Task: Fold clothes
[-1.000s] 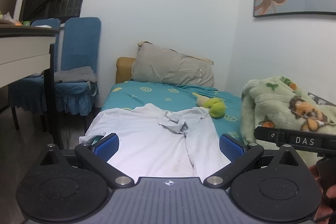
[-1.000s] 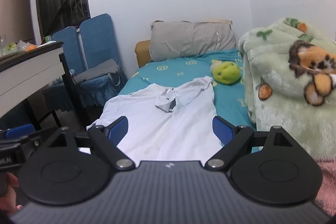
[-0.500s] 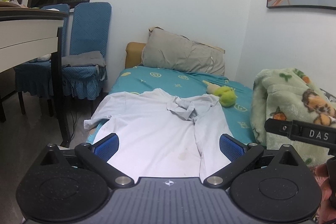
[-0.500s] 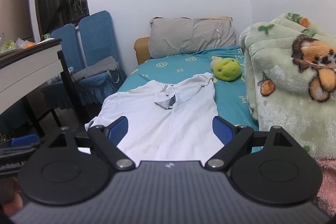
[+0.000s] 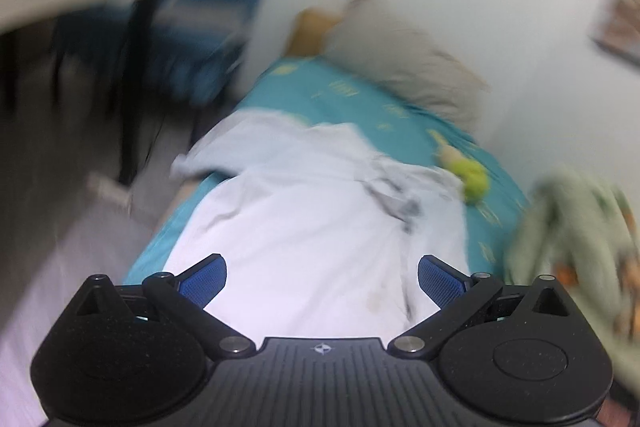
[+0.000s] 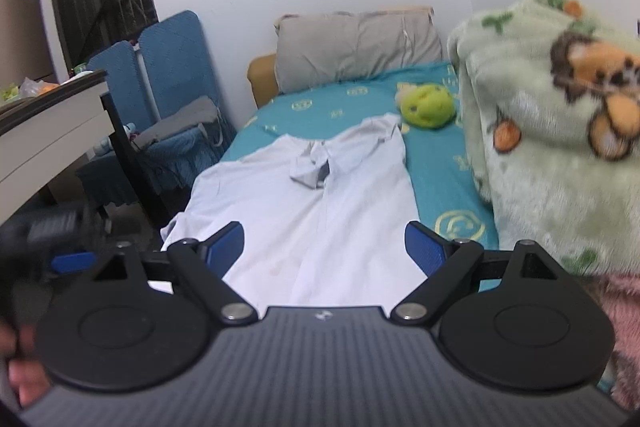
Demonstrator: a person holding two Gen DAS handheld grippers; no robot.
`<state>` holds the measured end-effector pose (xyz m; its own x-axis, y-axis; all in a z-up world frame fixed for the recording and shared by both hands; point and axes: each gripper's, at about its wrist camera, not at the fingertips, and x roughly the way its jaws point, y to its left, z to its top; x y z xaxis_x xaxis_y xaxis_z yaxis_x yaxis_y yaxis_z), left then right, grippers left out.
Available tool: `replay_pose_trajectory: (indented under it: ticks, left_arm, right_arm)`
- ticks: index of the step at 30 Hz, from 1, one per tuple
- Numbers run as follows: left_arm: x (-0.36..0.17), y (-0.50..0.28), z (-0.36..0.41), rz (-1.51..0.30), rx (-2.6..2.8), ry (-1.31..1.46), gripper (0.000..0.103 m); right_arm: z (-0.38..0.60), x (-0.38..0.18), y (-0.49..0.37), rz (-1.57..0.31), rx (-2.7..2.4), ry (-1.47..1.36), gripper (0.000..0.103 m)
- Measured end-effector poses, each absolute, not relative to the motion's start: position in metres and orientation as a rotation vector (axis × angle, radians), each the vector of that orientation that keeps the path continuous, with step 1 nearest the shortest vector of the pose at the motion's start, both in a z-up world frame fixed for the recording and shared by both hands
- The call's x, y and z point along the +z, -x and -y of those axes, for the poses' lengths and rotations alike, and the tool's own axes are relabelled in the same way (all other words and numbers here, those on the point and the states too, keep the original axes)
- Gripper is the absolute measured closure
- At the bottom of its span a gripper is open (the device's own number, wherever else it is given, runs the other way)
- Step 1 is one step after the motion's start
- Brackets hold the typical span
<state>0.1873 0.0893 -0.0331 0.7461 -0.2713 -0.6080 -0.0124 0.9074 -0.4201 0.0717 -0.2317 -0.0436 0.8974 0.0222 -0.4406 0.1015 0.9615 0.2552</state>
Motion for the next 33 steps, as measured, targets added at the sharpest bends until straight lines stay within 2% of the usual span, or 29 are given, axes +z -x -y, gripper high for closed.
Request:
replay_pose_trajectory:
  ticks: [4, 7, 17, 20, 22, 23, 24, 25, 33]
  left_arm:
    - [-0.071, -0.263, -0.146, -0.812, -0.024, 0.673, 0.001]
    - [-0.111, -0.305, -0.182, -0.847, 0.042, 0.833, 0.005]
    - [-0.19, -0.407, -0.22, -0.815, 0.076, 1.012, 0.015]
    - [-0.197, -0.429, -0.221, -0.811, 0.115, 0.989, 0.033]
    - [-0.2, -0.441, -0.224, -0.805, 0.143, 0.991, 0.061]
    - [-0.197, -0.446, -0.223, -0.799, 0.141, 0.962, 0.069]
    - [-0.194, -0.45, -0.222, -0.793, 0.139, 0.933, 0.092]
    - [-0.191, -0.455, -0.222, -0.786, 0.138, 0.904, 0.098]
    - [-0.09, -0.462, -0.15, -0.613, 0.086, 0.296, 0.099]
  right_arm:
    - [0.235, -0.054, -0.087, -0.498, -0.048, -0.311, 0.014]
    - [0.236, -0.065, -0.104, -0.531, -0.061, -0.326, 0.014]
    - [0.237, -0.109, -0.171, -0.668, -0.105, -0.312, 0.014]
    - [0.242, -0.121, -0.182, -0.703, -0.115, -0.331, 0.014]
    - [0.244, -0.126, -0.186, -0.716, -0.119, -0.342, 0.014]
    - [0.245, -0.128, -0.188, -0.722, -0.121, -0.348, 0.014]
    - [0.245, -0.13, -0.189, -0.726, -0.121, -0.352, 0.014]
    - [0.246, -0.13, -0.189, -0.728, -0.121, -0.358, 0.014]
    - [0.251, -0.117, -0.181, -0.694, -0.121, -0.409, 0.014]
